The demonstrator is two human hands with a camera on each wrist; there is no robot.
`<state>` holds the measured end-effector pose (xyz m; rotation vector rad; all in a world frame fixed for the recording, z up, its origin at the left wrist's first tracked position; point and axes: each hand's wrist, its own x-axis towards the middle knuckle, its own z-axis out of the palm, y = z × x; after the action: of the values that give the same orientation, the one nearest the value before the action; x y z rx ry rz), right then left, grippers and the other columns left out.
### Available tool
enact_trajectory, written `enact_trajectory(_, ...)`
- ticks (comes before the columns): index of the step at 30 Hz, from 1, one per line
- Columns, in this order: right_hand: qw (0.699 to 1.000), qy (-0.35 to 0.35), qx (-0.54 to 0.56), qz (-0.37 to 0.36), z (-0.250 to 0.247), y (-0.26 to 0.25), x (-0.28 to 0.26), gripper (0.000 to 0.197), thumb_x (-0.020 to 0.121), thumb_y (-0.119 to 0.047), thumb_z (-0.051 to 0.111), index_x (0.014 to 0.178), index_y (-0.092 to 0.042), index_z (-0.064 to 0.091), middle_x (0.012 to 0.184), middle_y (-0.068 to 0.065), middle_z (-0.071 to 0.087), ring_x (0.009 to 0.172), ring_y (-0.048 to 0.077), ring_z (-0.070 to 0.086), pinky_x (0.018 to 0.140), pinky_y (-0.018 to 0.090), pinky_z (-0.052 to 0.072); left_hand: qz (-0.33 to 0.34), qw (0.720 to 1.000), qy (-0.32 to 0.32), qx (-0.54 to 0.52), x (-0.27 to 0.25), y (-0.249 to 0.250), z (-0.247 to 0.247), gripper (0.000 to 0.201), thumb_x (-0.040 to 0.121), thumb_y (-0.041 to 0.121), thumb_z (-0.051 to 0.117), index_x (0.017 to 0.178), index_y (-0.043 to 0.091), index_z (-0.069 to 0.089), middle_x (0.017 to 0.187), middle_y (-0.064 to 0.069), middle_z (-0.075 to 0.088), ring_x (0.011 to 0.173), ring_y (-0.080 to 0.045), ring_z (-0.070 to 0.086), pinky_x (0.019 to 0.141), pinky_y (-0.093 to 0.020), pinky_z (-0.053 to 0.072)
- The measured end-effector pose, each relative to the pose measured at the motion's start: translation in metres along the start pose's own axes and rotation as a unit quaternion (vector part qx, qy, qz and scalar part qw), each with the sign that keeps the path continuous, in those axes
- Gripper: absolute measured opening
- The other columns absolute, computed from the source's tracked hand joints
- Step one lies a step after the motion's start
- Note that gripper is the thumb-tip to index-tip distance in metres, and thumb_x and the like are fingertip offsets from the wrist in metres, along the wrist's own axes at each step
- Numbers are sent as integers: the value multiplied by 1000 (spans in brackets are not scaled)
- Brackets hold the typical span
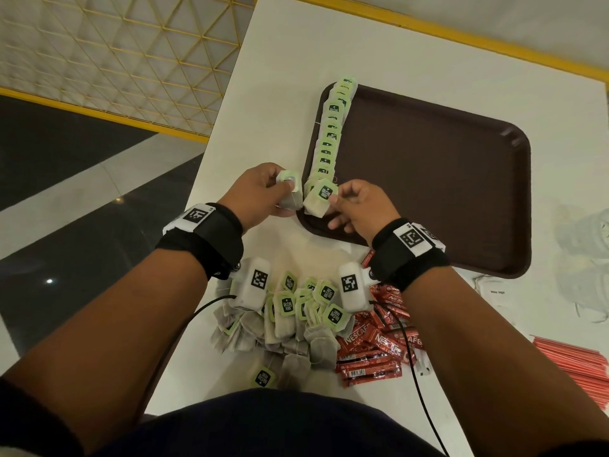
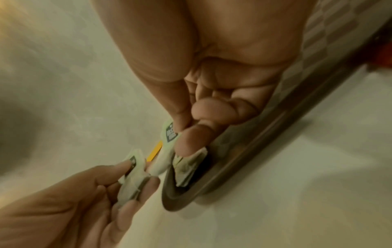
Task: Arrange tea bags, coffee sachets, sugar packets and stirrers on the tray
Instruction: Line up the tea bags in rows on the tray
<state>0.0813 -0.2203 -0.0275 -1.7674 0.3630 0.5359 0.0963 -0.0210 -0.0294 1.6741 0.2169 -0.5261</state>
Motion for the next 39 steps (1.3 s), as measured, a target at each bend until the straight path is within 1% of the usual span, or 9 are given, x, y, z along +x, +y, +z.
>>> enact_trajectory(5, 995, -11, -102, -17, -2, 7, 1, 4, 97, -13, 57, 96, -10, 55, 78, 5, 70, 47, 10, 54, 41, 16, 38, -1, 1000, 19, 16, 1, -4, -4, 14, 98, 14, 56, 109, 6, 57, 105, -14, 64, 96, -27, 66, 68, -29, 61)
enact_trajectory(9, 978, 10, -197, -69, 0, 6, 8, 7, 94, -20, 63, 92, -15, 58, 80, 6, 67, 52, 10, 54, 51, 19, 47, -2, 999, 18, 28, 2, -5, -4, 15, 98, 16, 57, 109, 6, 57, 105, -14, 63, 97, -28, 65, 72, -33, 61)
enact_trajectory(12, 965, 27, -238, -106, 2, 2, 12, 9, 92, -22, 65, 88, -19, 57, 73, -2, 58, 66, 16, 55, 73, 37, 56, -5, 999, 14, 46, 3, -6, -4, 18, 98, 18, 58, 110, 5, 58, 105, -15, 64, 98, -29, 65, 73, -35, 61)
enact_trajectory(15, 958, 11, -265, -104, 4, -2, 14, 9, 91, -20, 64, 90, -19, 56, 71, -6, 51, 70, 17, 55, 80, 45, 55, -2, 998, 12, 64, 4, -4, -1, 17, 98, 18, 57, 110, 5, 57, 110, -18, 64, 99, -30, 65, 73, -36, 61)
enact_trajectory(18, 955, 28, -277, -100, 3, -5, 12, 20, 85, -23, 71, 97, -18, 56, 83, 3, 61, 75, 20, 60, 75, 38, 55, 1, 997, 10, 78, 5, 0, 3, 19, 98, 18, 56, 112, 5, 57, 110, -18, 64, 97, -29, 66, 71, -34, 61)
enact_trajectory(21, 951, 55, -279, -119, 4, -6, 7, 32, 78, -21, 78, 98, -22, 54, 85, 1, 59, 73, 15, 57, 67, 27, 50, 0, 997, 10, 78, 7, 4, 7, 17, 99, 18, 56, 111, 6, 57, 107, -19, 65, 95, -30, 68, 76, -39, 61)
enact_trajectory(31, 912, 56, -386, -128, 21, -5, 12, 28, 84, -11, 70, 111, -15, 67, 114, 8, 56, 100, 23, 58, 86, 26, 45, 3, 997, 8, 81, 11, 11, 14, 10, 98, 13, 55, 107, 9, 56, 107, -23, 64, 97, -33, 67, 79, -46, 60)
enact_trajectory(35, 902, 65, -402, -143, 20, -7, 15, 30, 87, -11, 67, 118, -14, 66, 117, 9, 52, 102, 25, 57, 82, 22, 40, 9, 996, 12, 83, 14, 13, 16, 11, 98, 13, 54, 108, 9, 56, 107, -22, 65, 98, -31, 67, 77, -42, 61)
enact_trajectory(39, 900, 67, -403, -152, 20, -10, 18, 30, 88, -10, 66, 118, -14, 66, 117, 10, 52, 100, 26, 59, 85, 27, 45, 15, 995, 18, 92, 16, 16, 17, 13, 98, 14, 54, 110, 9, 56, 108, -20, 65, 97, -29, 67, 78, -43, 61)
